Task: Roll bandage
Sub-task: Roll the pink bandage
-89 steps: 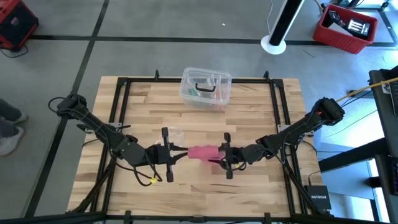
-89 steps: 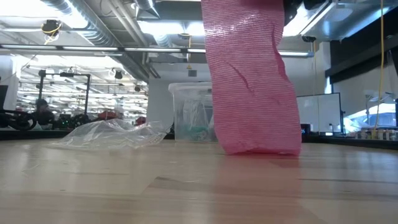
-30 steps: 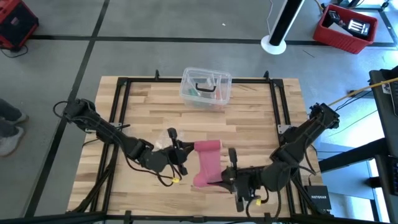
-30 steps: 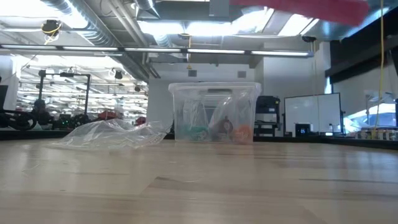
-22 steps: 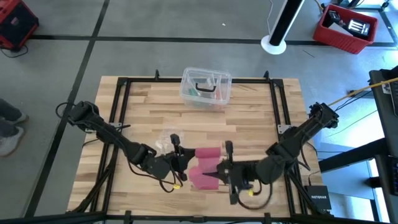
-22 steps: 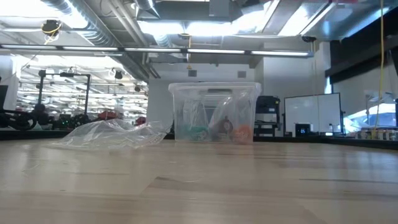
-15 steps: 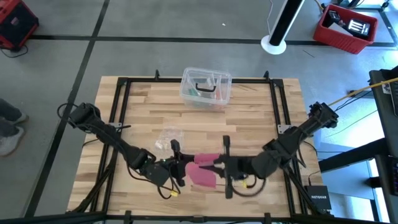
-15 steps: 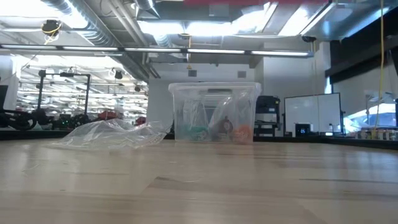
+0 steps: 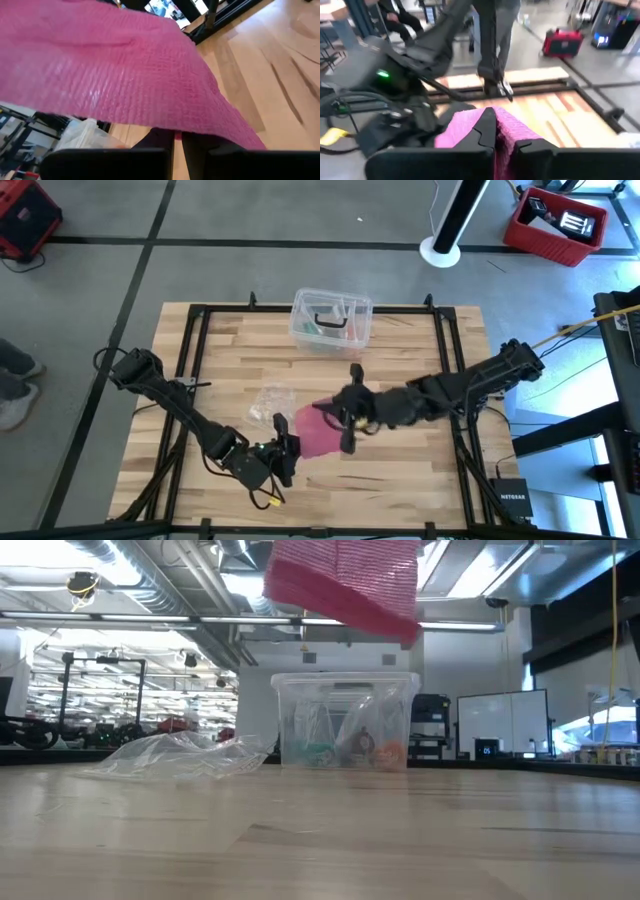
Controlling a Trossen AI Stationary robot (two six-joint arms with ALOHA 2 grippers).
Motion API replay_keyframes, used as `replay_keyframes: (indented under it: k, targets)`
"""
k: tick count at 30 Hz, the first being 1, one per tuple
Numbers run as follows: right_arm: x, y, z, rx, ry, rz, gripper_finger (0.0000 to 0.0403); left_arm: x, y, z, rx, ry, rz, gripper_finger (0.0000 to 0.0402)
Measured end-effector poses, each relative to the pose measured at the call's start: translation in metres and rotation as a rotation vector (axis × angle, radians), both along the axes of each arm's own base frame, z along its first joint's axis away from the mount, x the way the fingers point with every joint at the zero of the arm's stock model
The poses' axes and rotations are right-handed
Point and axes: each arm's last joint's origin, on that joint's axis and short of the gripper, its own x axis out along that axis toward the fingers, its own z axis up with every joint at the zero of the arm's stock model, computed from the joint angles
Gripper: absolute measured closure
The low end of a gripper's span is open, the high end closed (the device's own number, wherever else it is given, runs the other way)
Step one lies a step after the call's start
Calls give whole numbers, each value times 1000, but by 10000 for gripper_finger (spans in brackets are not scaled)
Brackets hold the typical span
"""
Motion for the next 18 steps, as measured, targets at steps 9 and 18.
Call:
replay_keyframes:
  k: [9, 18]
  targets:
    - [10, -53, -28, 213, 229, -25, 391, -5, -7, -1, 11, 6, -31, 389]
    - [26, -73, -58, 187, 384, -39, 285, -5, -7, -1, -63, -11, -18, 389]
